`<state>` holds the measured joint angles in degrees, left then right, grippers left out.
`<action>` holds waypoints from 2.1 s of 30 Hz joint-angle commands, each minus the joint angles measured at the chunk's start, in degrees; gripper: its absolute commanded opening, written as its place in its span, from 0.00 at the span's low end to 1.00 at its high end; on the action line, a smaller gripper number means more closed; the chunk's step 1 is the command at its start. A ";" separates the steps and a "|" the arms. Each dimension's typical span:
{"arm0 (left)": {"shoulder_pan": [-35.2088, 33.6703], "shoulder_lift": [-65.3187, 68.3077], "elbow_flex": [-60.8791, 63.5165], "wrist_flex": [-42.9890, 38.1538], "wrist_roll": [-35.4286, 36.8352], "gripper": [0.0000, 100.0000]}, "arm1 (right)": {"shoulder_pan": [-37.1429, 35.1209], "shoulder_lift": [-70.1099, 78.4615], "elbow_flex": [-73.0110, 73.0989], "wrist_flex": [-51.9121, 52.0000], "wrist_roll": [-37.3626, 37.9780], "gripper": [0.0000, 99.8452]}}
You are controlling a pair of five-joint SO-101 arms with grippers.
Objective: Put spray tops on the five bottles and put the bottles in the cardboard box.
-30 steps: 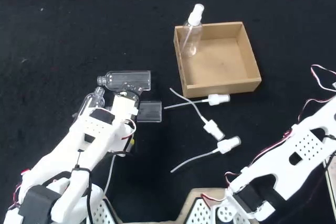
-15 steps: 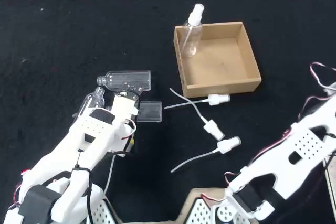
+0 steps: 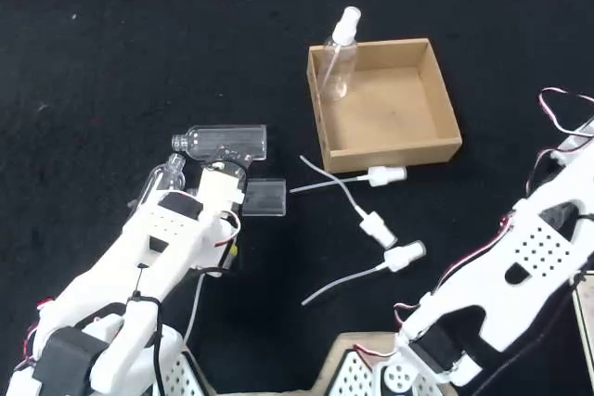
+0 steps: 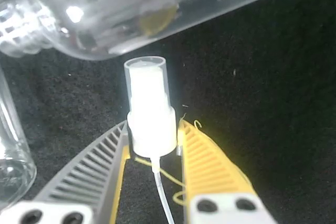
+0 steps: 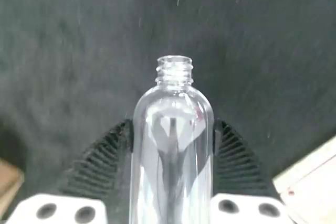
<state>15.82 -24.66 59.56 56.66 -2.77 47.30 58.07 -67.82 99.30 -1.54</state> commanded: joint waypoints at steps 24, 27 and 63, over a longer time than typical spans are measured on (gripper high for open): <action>-0.66 -0.79 0.13 -0.62 0.00 0.08 | -8.44 -60.97 90.07 -29.10 4.66 0.33; -0.66 -0.79 0.13 -0.53 0.00 0.08 | -8.88 -61.05 88.66 -26.20 4.04 0.35; -0.66 -0.79 0.04 -0.26 0.00 0.08 | -11.25 -27.74 48.22 -2.37 10.29 0.17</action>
<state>15.82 -24.66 59.56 56.66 -2.77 38.24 34.51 -15.96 95.52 5.67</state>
